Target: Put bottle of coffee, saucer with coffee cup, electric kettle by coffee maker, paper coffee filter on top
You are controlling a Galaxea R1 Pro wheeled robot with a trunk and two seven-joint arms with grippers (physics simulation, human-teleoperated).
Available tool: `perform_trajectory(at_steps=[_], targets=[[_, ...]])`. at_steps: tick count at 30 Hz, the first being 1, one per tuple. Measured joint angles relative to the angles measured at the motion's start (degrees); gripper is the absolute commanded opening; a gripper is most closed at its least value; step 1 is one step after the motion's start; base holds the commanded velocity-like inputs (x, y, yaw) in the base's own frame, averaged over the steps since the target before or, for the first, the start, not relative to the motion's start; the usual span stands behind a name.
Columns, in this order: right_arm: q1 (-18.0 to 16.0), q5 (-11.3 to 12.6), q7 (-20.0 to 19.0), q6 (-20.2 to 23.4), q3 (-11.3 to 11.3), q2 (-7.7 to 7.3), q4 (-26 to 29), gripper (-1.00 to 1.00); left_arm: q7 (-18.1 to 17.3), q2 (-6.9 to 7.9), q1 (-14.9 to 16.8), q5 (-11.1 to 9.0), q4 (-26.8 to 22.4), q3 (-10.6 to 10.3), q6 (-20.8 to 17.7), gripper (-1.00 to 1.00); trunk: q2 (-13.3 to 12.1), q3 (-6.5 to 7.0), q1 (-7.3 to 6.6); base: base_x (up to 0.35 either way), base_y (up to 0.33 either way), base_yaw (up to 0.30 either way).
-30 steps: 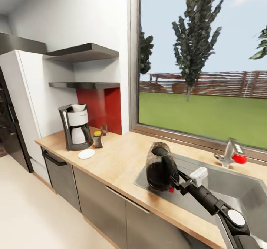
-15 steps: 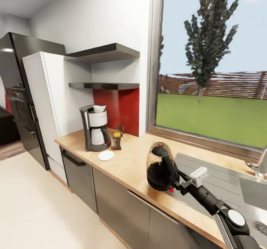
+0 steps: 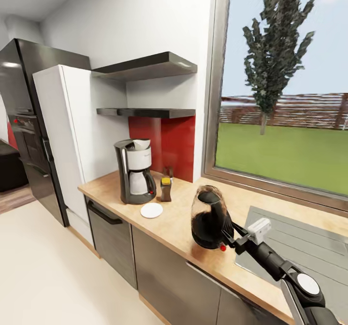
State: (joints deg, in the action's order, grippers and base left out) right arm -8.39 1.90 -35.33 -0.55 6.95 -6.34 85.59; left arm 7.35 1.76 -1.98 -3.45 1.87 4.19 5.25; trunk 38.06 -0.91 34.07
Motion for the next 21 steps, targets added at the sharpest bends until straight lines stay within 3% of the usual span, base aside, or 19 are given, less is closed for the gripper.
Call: perform_trajectory(at_steps=[5, 21], targets=[[-0.02, 0.00, 0.01, 0.00, 0.15, 0.01, 0.01, -1.00, -0.14, 0.00, 0.00, 0.03, -0.06, 0.00, 0.02, 1.00, 0.01, 0.00, 0.00, 0.311, 0.115, 0.000], [0.00, -0.09, 0.34, -0.01, 0.36, 0.10, -0.02, -1.00, -0.20, 0.04, 0.00, 0.12, -0.06, 0.00, 0.12, 1.00, 0.01, 0.00, 0.00, 0.334, 0.004, 0.000]])
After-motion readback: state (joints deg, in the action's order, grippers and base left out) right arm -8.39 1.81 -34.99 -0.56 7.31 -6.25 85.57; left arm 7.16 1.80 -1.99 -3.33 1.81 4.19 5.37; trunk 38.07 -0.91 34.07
